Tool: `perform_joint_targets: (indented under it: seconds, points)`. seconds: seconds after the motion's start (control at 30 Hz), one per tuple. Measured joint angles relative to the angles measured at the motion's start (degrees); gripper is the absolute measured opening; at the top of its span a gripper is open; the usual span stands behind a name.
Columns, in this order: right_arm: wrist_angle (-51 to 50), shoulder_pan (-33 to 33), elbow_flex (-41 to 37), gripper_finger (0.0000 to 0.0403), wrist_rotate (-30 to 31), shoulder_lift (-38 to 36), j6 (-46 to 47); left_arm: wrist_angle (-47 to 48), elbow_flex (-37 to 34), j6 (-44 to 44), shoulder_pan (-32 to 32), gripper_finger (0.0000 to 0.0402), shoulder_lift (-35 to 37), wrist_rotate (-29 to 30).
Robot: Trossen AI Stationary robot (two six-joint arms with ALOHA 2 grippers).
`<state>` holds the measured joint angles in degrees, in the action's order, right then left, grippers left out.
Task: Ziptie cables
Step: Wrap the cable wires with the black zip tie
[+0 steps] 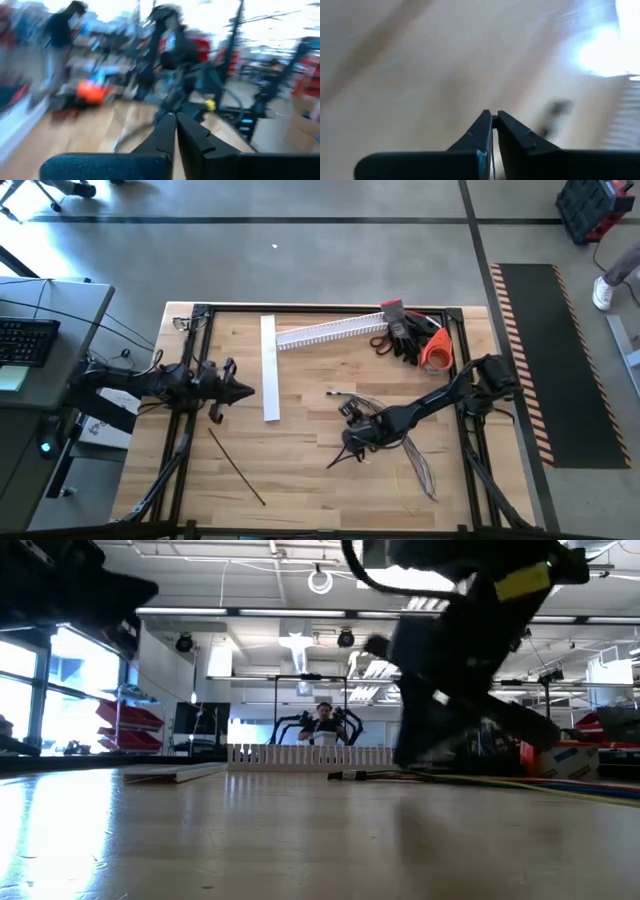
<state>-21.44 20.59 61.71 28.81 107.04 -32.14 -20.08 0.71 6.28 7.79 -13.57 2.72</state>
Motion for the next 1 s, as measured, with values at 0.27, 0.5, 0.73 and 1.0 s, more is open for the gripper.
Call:
perform_joint_targets:
  seconds: [0.27, 0.5, 0.73, 1.0]
  points:
    - [9.49, 1.06, 6.69, 0.0002, 2.72, -1.31, 1.18, -15.78, 0.18, -15.81, 6.26, 0.0, -17.32, -0.51]
    - [12.68, 1.1, 9.37, 0.0001, -17.32, -7.25, 0.28, -20.41, 9.21, -23.68, 11.11, 0.0016, -37.23, 5.03]
    - [12.86, -0.65, 11.74, 0.0, -40.15, -8.15, 0.17, -19.98, 24.55, -32.2, 13.05, 0.0082, -60.1, 1.44]
    - [10.89, -0.57, 11.74, 0.0, -41.96, -8.02, 0.17, -19.93, 38.26, -35.53, 12.71, 0.0153, -79.25, -3.61]
